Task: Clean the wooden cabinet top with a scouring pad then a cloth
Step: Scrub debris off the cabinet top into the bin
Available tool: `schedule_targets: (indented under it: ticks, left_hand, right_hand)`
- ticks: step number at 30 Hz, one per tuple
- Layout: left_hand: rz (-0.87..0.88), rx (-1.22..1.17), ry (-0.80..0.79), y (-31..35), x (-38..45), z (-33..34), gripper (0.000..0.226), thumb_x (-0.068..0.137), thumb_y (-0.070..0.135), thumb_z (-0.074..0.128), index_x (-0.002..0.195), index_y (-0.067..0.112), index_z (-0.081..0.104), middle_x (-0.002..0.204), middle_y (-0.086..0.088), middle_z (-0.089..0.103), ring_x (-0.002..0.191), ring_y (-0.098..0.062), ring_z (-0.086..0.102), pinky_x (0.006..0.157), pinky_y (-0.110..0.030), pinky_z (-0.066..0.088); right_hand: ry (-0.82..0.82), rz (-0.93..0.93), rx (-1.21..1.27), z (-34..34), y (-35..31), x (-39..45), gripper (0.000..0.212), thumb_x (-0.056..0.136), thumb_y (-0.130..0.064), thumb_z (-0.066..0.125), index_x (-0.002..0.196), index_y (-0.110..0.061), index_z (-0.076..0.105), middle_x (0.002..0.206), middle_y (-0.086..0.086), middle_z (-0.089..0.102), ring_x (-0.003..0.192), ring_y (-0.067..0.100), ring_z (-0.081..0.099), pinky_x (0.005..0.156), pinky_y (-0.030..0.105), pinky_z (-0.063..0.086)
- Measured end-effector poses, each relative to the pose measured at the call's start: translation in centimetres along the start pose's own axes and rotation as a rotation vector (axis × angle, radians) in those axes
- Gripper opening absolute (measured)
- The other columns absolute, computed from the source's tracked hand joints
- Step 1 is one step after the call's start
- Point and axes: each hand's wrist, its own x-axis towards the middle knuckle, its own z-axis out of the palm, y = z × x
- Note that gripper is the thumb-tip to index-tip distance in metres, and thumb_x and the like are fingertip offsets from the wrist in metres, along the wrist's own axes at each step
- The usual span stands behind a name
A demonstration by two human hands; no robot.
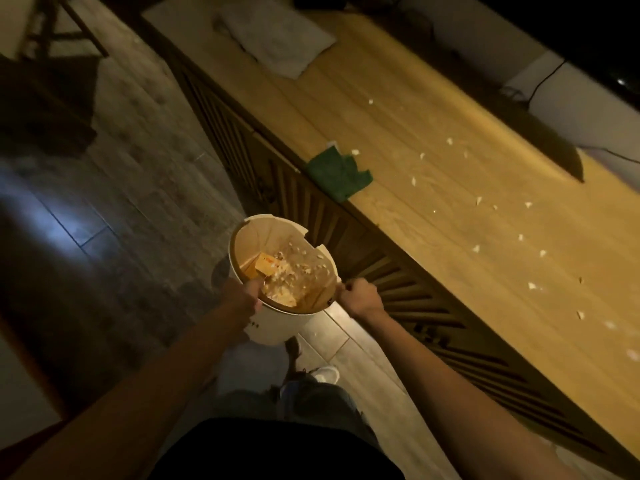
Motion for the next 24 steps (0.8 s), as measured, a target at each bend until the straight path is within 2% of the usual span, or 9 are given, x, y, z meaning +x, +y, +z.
schedule_targets:
  ticks: [2, 6, 8, 10, 13, 17, 20, 22, 24]
  left_hand:
    - [0.016, 0.048, 0.063, 1.4, 0.5, -0.7, 0.051, 0.093, 0.031, 0.064, 0.127, -0.006, 0.055, 0.118, -0.026, 0.064, 0.105, -0.04, 0.064, 0.084, -0.049, 0.052]
    - [-0.049, 0.005, 0.095, 3.6, 1.6, -1.8, 0.061, 0.091, 0.035, 0.066, 0.137, -0.002, 0.049, 0.133, -0.029, 0.058, 0.122, -0.044, 0.059, 0.099, -0.051, 0.05]
    - [-0.023, -0.075, 0.102, 4.6, 2.2, -2.2, 0.058, 0.091, 0.03, 0.068, 0.136, -0.003, 0.05, 0.128, -0.03, 0.059, 0.113, -0.042, 0.062, 0.088, -0.047, 0.054]
    - [0.035, -0.082, 0.129, 5.4, 3.0, -2.6, 0.055, 0.09, 0.026, 0.071, 0.133, -0.004, 0.054, 0.124, -0.026, 0.062, 0.104, -0.037, 0.063, 0.08, -0.042, 0.055]
    - [0.065, -0.06, 0.124, 6.6, 3.6, -3.4, 0.06, 0.087, 0.031, 0.073, 0.134, -0.001, 0.055, 0.129, -0.022, 0.061, 0.115, -0.038, 0.061, 0.097, -0.051, 0.053]
    - [0.096, -0.038, 0.119, 9.6, 5.2, -4.3, 0.064, 0.077, 0.037, 0.075, 0.125, -0.002, 0.061, 0.119, -0.024, 0.066, 0.109, -0.04, 0.065, 0.095, -0.053, 0.054]
    - [0.105, -0.06, 0.135, 10.8, 6.0, -4.3, 0.05, 0.076, 0.029, 0.074, 0.113, -0.003, 0.066, 0.108, -0.029, 0.068, 0.099, -0.04, 0.069, 0.082, -0.051, 0.059]
    - [0.102, -0.047, 0.151, 11.1, 6.3, -4.0, 0.039, 0.077, 0.026, 0.074, 0.105, 0.0, 0.066, 0.108, -0.022, 0.07, 0.091, -0.034, 0.069, 0.081, -0.05, 0.06]
    - [0.09, -0.026, 0.169, 11.4, 6.5, -3.7, 0.045, 0.077, 0.029, 0.075, 0.113, 0.004, 0.065, 0.11, -0.015, 0.068, 0.092, -0.031, 0.066, 0.085, -0.046, 0.059]
  right_hand:
    - [0.119, -0.195, -0.119, -2.4, -3.3, 1.1, 0.023, 0.101, -0.035, 0.051, 0.105, -0.021, 0.068, 0.105, 0.008, 0.071, 0.093, 0.027, 0.068, 0.079, 0.039, 0.056]
    - [0.38, -0.479, -0.153, -6.1, -9.7, 3.7, 0.023, 0.1, -0.024, 0.055, 0.12, -0.018, 0.063, 0.12, 0.007, 0.063, 0.109, 0.027, 0.061, 0.09, 0.041, 0.052]
    - [0.433, -0.552, -0.161, -7.2, -12.3, 5.0, 0.032, 0.099, -0.021, 0.058, 0.13, -0.016, 0.059, 0.132, 0.008, 0.058, 0.122, 0.028, 0.055, 0.1, 0.04, 0.047]
    - [0.395, -0.542, -0.247, -8.0, -14.3, 6.6, 0.051, 0.097, -0.024, 0.063, 0.145, -0.014, 0.048, 0.153, 0.011, 0.043, 0.141, 0.03, 0.039, 0.115, 0.043, 0.038]
    - [0.304, -0.439, -0.426, -8.2, -15.8, 9.2, 0.078, 0.094, -0.037, 0.068, 0.157, -0.015, 0.028, 0.166, 0.011, 0.02, 0.153, 0.031, 0.018, 0.124, 0.047, 0.022]
    - [0.349, -0.399, -0.569, -6.9, -16.0, 11.3, 0.082, 0.092, -0.04, 0.068, 0.157, -0.014, 0.024, 0.166, 0.015, 0.019, 0.151, 0.037, 0.02, 0.122, 0.05, 0.022]
    - [0.418, -0.398, -0.638, -6.1, -15.4, 11.3, 0.082, 0.089, -0.027, 0.073, 0.155, -0.014, 0.025, 0.164, 0.015, 0.023, 0.148, 0.037, 0.026, 0.117, 0.051, 0.029]
    - [0.442, -0.411, -0.655, -6.1, -15.3, 11.3, 0.082, 0.087, -0.018, 0.073, 0.154, -0.015, 0.026, 0.163, 0.015, 0.025, 0.146, 0.037, 0.029, 0.113, 0.052, 0.034]
    - [0.43, -0.417, -0.639, -6.4, -15.4, 11.3, 0.079, 0.088, -0.016, 0.071, 0.154, -0.015, 0.027, 0.162, 0.015, 0.026, 0.144, 0.038, 0.03, 0.111, 0.053, 0.035]
